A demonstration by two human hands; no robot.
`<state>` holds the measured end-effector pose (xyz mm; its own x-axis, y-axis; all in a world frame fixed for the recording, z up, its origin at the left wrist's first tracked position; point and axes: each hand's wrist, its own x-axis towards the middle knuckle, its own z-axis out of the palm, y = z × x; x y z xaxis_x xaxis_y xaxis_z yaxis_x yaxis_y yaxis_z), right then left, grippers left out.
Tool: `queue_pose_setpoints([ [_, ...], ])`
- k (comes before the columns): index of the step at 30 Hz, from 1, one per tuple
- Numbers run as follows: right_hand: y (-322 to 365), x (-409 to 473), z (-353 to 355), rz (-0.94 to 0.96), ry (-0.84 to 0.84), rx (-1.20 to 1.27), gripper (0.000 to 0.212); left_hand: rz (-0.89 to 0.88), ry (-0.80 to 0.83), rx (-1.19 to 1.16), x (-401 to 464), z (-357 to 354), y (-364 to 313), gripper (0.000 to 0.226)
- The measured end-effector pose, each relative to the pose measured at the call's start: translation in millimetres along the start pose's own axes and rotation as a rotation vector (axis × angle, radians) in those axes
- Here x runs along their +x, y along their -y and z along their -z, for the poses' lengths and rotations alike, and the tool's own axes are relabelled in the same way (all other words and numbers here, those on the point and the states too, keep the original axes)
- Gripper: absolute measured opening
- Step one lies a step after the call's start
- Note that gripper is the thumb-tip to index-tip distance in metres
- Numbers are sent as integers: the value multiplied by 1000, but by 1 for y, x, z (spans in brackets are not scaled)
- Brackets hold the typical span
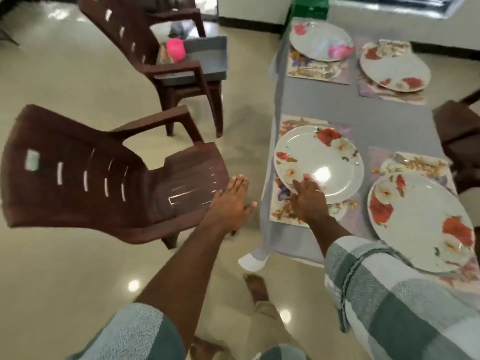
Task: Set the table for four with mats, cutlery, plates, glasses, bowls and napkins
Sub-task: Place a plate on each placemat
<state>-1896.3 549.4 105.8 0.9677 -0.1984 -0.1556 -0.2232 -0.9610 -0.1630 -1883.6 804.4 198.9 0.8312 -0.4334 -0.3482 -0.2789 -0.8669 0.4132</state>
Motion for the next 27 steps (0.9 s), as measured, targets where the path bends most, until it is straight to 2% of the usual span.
queue_pose_setpoints([
  [2, -28, 16, -9, -29, 104, -25, 68, -41, 33, 20, 27, -1, -18, 72],
  [5, -40, 30, -6, -65, 203, 22, 61, -68, 73, 39, 62, 0, -40, 73],
  [12, -58, 49, -4, -86, 257, 148, 56, -79, 71, 9, 116, -1, -65, 75],
  [22, -49, 53, 11, -67, 254, 112, 62, -39, 61, 18, 109, 30, -56, 74],
  [24, -25, 62, 28, 0, 180, 84, 60, -23, 9, 17, 96, 44, -38, 74],
  [27, 41, 83, 60, 198, 76, 62, 54, 46, -99, 13, 68, 77, 9, 72],
])
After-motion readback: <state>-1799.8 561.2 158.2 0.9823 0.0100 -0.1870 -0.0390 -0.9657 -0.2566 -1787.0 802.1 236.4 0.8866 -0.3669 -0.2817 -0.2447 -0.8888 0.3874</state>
